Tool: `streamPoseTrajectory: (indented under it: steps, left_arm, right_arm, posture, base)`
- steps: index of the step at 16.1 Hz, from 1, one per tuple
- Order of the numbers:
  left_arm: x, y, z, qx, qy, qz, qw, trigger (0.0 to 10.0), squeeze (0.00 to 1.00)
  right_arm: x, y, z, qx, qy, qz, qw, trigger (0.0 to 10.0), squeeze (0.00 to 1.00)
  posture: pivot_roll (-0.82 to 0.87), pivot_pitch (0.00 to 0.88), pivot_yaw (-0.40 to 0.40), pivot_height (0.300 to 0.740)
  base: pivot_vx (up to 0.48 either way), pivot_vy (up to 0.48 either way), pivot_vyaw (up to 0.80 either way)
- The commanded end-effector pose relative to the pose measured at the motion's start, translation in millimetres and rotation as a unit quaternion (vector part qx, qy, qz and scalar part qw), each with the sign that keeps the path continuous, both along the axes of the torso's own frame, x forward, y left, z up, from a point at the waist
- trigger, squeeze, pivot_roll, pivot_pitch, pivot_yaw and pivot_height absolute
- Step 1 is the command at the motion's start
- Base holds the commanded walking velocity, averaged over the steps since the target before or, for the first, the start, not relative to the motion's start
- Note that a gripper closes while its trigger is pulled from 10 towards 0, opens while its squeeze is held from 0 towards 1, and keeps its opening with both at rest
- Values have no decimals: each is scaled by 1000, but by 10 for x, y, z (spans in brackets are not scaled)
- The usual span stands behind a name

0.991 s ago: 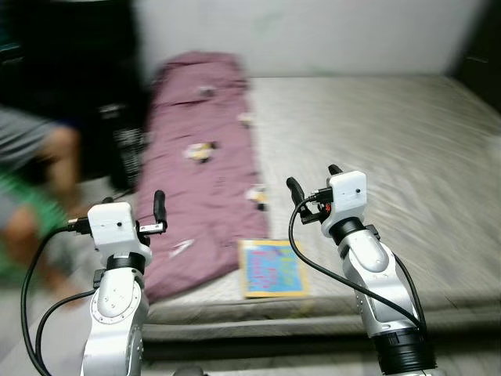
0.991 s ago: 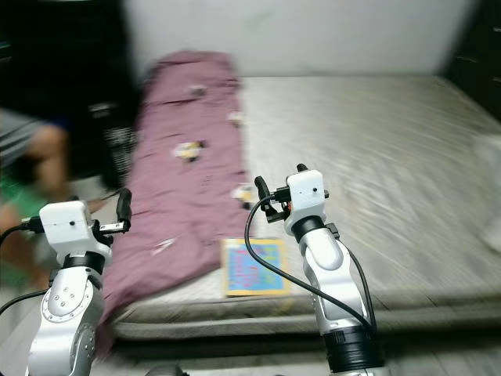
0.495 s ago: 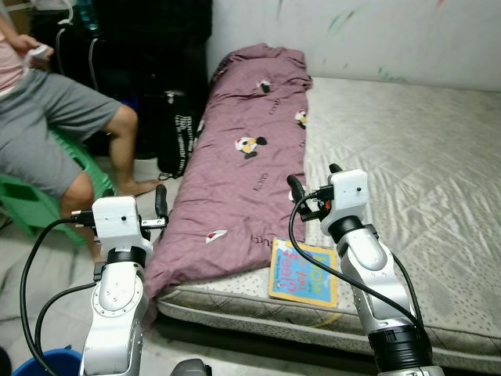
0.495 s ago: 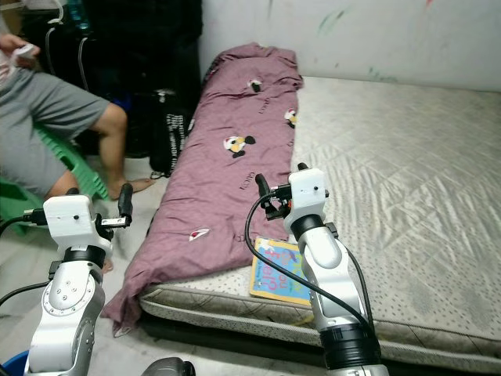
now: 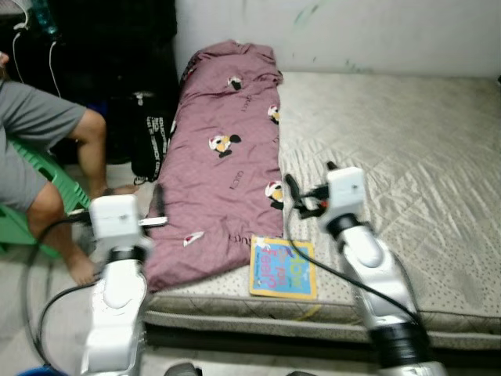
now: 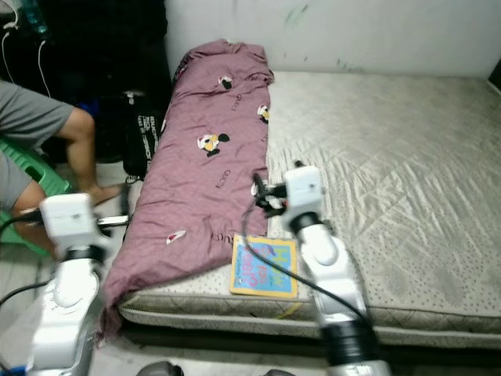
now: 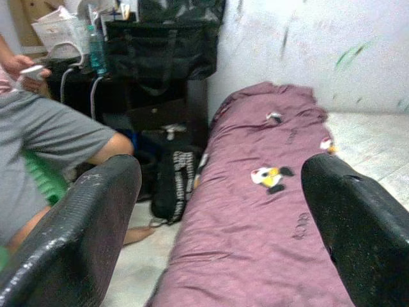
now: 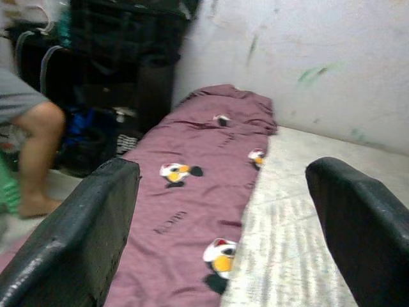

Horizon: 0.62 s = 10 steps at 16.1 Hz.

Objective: Clean up the room

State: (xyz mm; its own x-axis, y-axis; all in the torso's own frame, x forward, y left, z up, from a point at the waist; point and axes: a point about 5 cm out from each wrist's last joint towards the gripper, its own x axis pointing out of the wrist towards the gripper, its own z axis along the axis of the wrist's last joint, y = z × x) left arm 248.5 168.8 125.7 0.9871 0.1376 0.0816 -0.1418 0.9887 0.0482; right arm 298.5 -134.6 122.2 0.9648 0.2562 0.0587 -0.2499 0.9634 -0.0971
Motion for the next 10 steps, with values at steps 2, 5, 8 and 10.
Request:
streamPoseTrajectory:
  steps: [2, 5, 8, 10]
  left_arm:
    - [-15, 82, -31, 9, 8, 13, 1000, 10000, 0]
    - [-14, 79, -32, 7, 8, 14, 1000, 10000, 0]
    - [-4, 75, -32, 6, 7, 12, 1000, 10000, 0]
    - [0, 71, -32, 6, 7, 10, 1000, 10000, 0]
  right_arm:
    - [16, 82, 25, 5, -3, 13, 1000, 10000, 0]
    - [17, 79, 24, 7, -3, 12, 1000, 10000, 0]
    - [21, 76, 26, 7, -3, 11, 1000, 10000, 0]
    - [23, 75, 27, 7, -4, 11, 1000, 10000, 0]
  posture:
    - [1, 0, -35, 740]
    - [2, 0, -36, 740]
    - [-3, 0, -35, 740]
    - [-3, 0, -35, 740]
  base:
    - [0, -257, 800]
    - [0, -257, 163]
    - [0, -257, 0]
    - [0, -257, 0]
